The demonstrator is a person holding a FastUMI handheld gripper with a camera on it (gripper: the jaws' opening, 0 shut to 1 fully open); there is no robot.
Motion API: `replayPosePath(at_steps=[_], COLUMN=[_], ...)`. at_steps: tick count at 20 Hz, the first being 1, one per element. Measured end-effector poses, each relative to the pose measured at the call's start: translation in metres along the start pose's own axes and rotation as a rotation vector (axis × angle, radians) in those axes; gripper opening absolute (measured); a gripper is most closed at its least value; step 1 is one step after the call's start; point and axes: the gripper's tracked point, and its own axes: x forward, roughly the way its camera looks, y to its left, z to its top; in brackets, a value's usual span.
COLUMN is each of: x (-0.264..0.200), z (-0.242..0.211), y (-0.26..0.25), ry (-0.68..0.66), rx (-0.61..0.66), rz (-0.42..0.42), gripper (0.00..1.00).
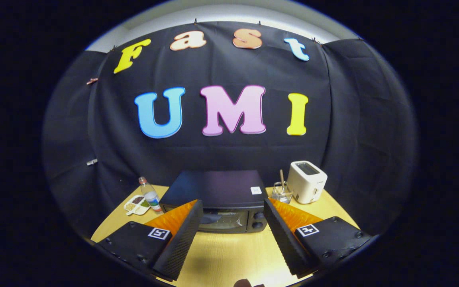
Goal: Open the toaster oven, put the food inside, and close the toaster oven door.
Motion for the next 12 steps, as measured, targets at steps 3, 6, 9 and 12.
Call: replayPosePath(at_steps=[3,6,9,12], x=[-0.035,-0.072,-0.103,-0.132], z=[0.048,0.090,0.128,0.146], y=[-0.025,-0.044,-0.046,-0.041], ry=[-0.080,-0.153,-0.229,-0.242], rx=[0.012,-0.015,-0.051,-0.035], rz=[-0.016,-0.027,-0.050,-0.041], gripper=[0.99,0.99,0.99,0.99])
